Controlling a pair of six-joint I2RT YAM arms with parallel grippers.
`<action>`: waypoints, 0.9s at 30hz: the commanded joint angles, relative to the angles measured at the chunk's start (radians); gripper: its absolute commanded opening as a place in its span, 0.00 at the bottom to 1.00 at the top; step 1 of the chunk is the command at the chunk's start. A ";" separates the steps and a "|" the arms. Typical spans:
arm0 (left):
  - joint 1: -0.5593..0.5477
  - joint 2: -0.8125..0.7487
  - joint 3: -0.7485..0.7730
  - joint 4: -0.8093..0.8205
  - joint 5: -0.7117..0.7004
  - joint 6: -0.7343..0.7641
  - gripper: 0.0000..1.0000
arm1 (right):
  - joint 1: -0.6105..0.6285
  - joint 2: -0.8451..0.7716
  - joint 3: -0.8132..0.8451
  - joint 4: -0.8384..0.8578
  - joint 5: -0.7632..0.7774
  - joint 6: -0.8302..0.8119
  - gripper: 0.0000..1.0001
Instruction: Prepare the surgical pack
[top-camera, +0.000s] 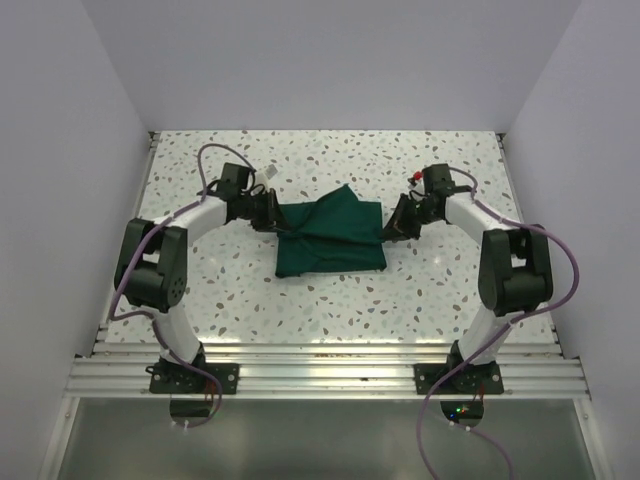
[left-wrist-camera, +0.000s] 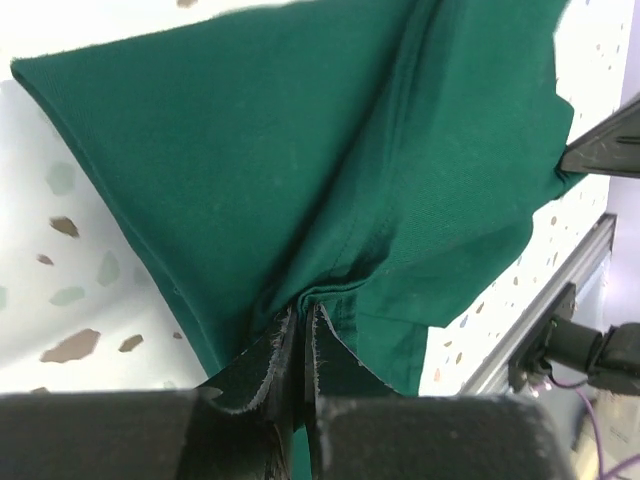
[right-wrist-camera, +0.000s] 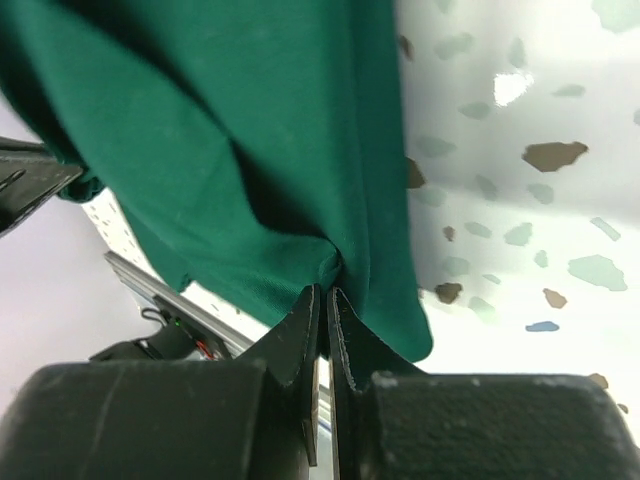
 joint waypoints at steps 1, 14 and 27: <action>-0.004 0.033 -0.032 -0.072 0.032 0.039 0.01 | 0.000 0.031 0.003 -0.080 0.032 -0.057 0.00; -0.004 0.044 -0.023 -0.119 0.047 0.101 0.26 | 0.035 0.227 0.474 -0.004 -0.022 -0.165 0.68; -0.004 0.036 -0.041 -0.122 0.063 0.132 0.29 | 0.116 0.543 0.793 0.087 -0.217 -0.223 0.79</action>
